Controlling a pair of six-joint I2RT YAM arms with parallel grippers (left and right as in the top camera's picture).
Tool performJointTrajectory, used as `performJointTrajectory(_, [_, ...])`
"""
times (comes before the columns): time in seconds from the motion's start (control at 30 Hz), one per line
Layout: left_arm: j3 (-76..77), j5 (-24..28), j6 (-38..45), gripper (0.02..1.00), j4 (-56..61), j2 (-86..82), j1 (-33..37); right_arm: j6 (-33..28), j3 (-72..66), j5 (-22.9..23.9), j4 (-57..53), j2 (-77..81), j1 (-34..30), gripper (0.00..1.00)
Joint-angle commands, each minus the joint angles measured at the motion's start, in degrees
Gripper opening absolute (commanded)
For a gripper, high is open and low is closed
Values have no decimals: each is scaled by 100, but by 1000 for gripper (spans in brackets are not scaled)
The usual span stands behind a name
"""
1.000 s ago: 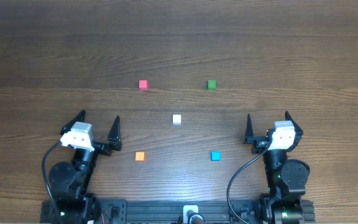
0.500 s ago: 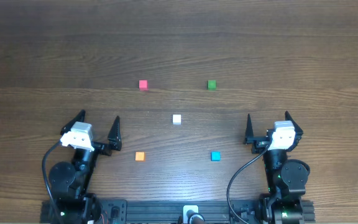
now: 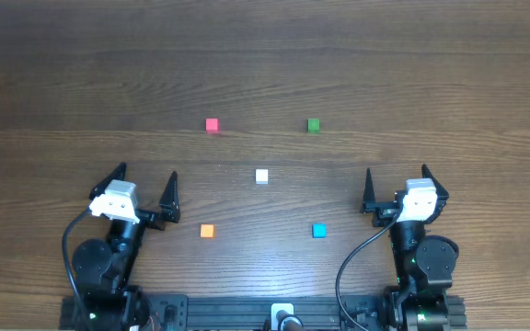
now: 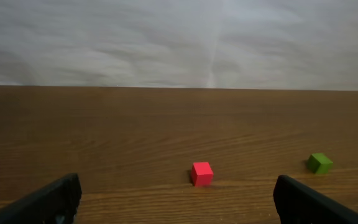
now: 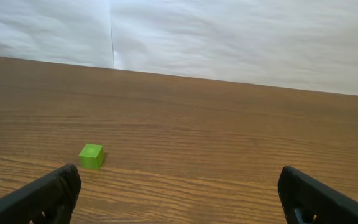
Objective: Stack Cubes
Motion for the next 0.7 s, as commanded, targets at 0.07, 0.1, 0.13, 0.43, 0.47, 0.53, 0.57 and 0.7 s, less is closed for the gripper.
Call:
performJointTrajectory(0.07, [-22, 94, -85, 1000, -9, -24, 26, -24, -39, 13, -2, -35, 11, 991])
performJointTrajectory(0.1, [-22, 90, -188, 998, -4, -24, 26, -24, -39, 13, -2, -35, 11, 993])
performJointTrajectory(0.13, [-22, 57, -291, 998, 2, -24, 26, -24, -39, 13, -2, -35, 11, 991])
performJointTrajectory(0.43, [726, -599, -994, 1000, 116, 1307, -356, -24, -39, 13, -2, -35, 11, 993])
performJointTrajectory(0.47, [992, -599, -992, 998, 149, 1700, -391, -24, -39, 13, -2, -35, 11, 991])
performJointTrajectory(0.53, [1593, -597, -970, 998, 120, 2494, -463, -24, -39, 13, -2, -35, 11, 991])
performJointTrajectory(0.57, [1943, -599, -966, 998, 57, 2922, -511, -24, -39, 13, -2, -35, 11, 991])
performJointTrajectory(0.7, [3668, -601, -881, 996, -737, 4730, -723, -24, -39, 13, -2, -35, 11, 991])
